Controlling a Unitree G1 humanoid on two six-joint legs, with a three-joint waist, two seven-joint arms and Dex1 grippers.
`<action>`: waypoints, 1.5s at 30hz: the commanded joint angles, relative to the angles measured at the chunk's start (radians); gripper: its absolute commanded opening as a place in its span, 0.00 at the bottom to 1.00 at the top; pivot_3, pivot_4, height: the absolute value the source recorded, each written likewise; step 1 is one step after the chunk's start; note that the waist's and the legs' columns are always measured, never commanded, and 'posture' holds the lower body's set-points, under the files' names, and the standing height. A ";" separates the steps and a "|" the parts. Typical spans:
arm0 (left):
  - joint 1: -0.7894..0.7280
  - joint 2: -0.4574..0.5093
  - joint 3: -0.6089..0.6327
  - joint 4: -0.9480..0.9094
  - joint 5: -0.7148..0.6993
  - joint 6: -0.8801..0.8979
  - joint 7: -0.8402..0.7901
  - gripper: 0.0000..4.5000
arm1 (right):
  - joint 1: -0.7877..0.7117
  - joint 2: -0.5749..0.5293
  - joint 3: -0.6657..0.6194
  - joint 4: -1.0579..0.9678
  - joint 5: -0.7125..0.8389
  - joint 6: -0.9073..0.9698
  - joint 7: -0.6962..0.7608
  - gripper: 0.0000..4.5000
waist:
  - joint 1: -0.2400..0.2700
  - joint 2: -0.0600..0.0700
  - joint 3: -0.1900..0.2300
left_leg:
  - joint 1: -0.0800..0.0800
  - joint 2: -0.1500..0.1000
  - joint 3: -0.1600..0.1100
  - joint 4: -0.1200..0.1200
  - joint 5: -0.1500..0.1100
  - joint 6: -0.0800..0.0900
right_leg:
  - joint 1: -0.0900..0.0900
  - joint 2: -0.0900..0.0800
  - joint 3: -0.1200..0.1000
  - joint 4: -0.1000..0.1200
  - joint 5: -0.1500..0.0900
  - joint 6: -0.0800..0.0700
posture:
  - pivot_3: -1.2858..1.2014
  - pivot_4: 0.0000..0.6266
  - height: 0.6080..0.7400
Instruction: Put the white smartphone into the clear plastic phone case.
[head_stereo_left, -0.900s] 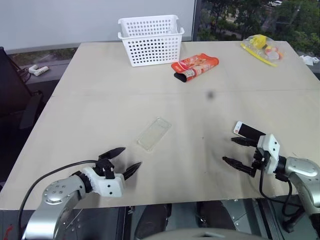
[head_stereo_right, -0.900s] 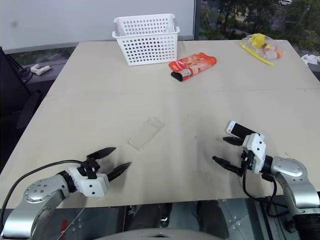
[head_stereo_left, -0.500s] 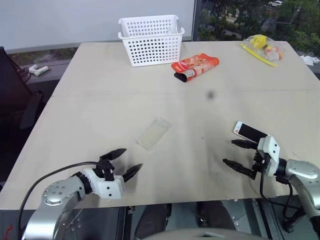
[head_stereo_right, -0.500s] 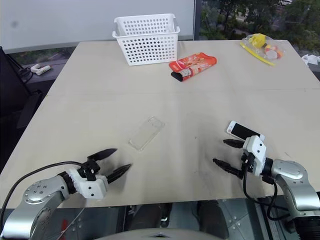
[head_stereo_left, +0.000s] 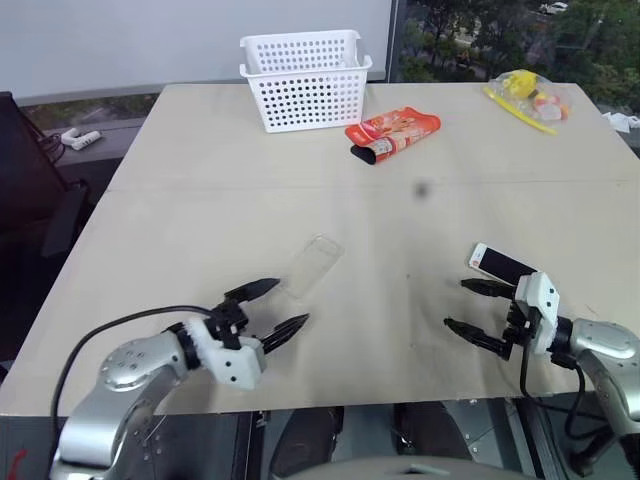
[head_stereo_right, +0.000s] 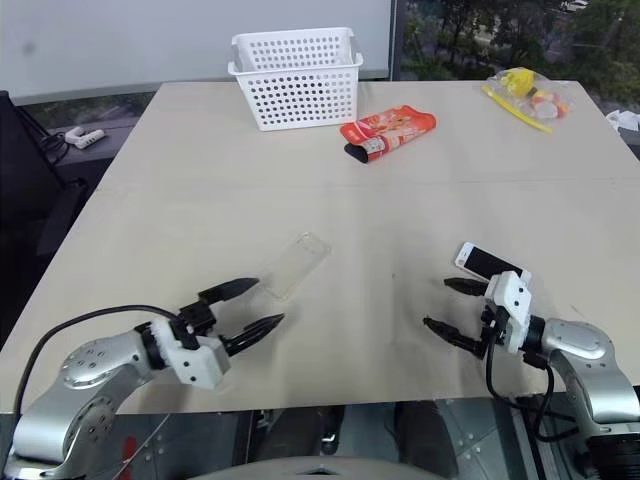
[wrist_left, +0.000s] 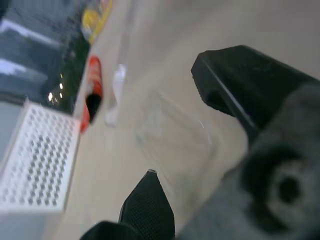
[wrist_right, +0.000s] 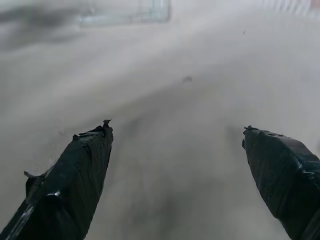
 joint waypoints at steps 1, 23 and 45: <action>-0.100 -0.067 -0.128 0.026 0.098 0.053 0.131 0.99 | -0.034 0.005 -0.002 -0.098 0.054 0.026 -0.001 1.00 | 0.000 0.000 0.000 | 0.000 0.000 0.000 0.000 0.000 0.000 | 0.000 0.000 0.000 0.000 0.000 0.000 | 0.52 0.24 1.00; -0.200 -0.187 -0.250 0.116 0.192 0.177 0.248 0.01 | -0.068 -0.019 -0.015 -0.250 0.106 0.154 -0.068 1.00 | 0.001 0.001 -0.001 | 0.000 0.000 -0.002 0.001 0.000 0.000 | 0.001 0.005 -0.001 0.000 0.001 0.002 | 0.52 0.24 1.00; -0.433 -0.108 -0.498 0.434 0.343 -0.362 -0.235 0.25 | -0.140 -0.155 -0.120 0.117 -0.041 0.128 -0.103 1.00 | -0.002 0.001 0.000 | 0.000 0.000 0.000 0.000 0.000 0.001 | 0.000 0.005 0.000 -0.001 0.000 0.000 | 0.52 0.24 1.00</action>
